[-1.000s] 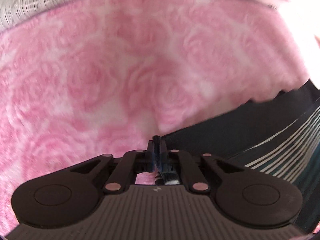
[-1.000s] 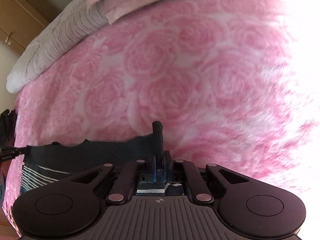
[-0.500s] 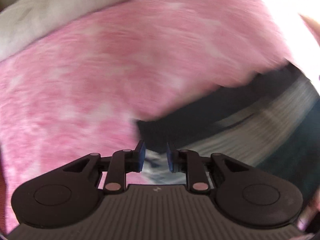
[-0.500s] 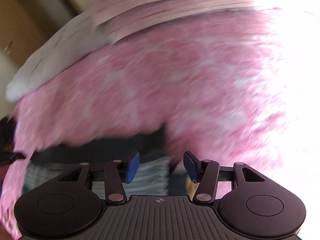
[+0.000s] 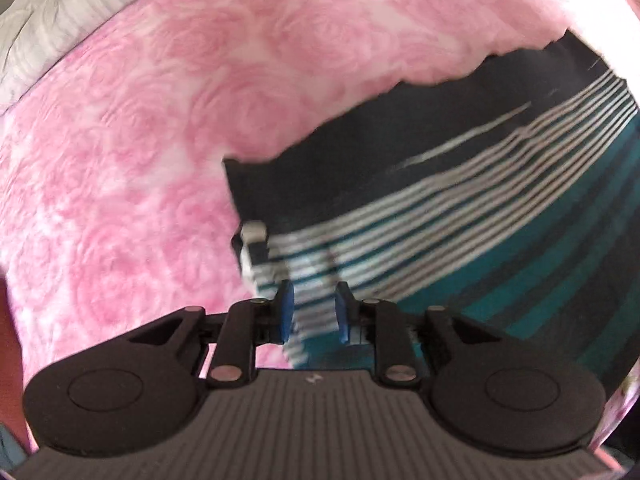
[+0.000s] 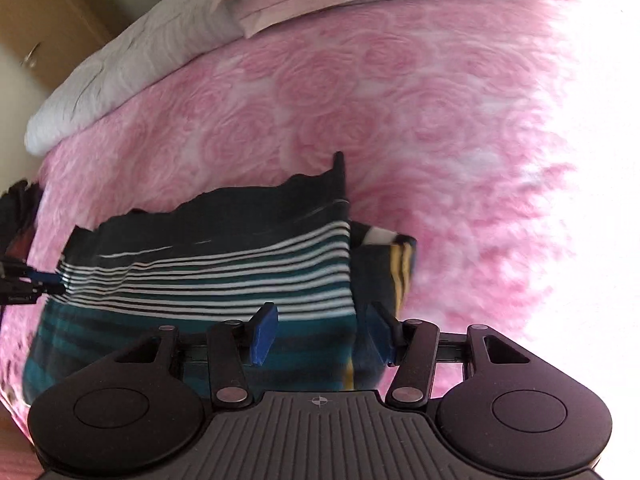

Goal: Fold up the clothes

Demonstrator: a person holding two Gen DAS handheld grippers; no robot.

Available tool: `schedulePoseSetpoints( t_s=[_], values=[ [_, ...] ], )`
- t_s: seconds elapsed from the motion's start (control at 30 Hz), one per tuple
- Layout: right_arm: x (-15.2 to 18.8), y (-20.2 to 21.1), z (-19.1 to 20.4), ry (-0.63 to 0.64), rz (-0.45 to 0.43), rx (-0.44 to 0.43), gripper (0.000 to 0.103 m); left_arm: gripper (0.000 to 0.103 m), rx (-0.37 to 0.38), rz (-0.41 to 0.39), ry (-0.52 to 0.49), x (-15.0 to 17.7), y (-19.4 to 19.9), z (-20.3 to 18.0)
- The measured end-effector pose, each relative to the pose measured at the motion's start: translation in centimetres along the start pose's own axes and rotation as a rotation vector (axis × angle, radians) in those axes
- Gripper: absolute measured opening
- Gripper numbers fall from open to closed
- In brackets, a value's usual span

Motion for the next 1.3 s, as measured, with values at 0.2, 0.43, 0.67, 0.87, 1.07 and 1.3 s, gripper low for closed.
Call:
schedulePoseSetpoints(
  t_s=[0.2,0.43,0.67,0.87,1.07,1.3],
  values=[
    [1.4,-1.6,-1.0,-0.066,0.123,-0.069,0.053,0.019,-0.019,0.029,0.007,1.3,0.9,0.0],
    [0.7,1.7,0.8,-0.034,0.035,-0.019,0.053,0.022,-0.006,-0.009,-0.072,2.6,4.6,0.1],
    [3.9,2.0,6.9,-0.043,0.009,-0.040,0.053,0.022,0.150,-0.022,-0.283,5.2,4.1,-2.1],
    [9.7,-1.4,11.0,-0.226,0.078,0.068,0.053,0.022,0.247,-0.092,-0.400,7.6,2.2,-1.5],
    [13.1,0.1,16.6,-0.401,-0.023,0.226,0.053,0.022,0.327,-0.162,-0.511,8.8,3.0,0.9],
    [15.1,-0.6,24.8,-0.311,0.005,0.181,0.053,0.023,0.289,-0.238,-0.702,11.0,4.4,3.2]
  ],
)
Point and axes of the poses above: each gripper's, at about its wrist camera, not at the fingertips, and y roughly against the way its jaws point, z to its left, x to its underside, the point moved 1 cm from there along -y, roughly the way its jaws point, and after that the axes turned 3 degrees about -x, right-handed, at the moved point
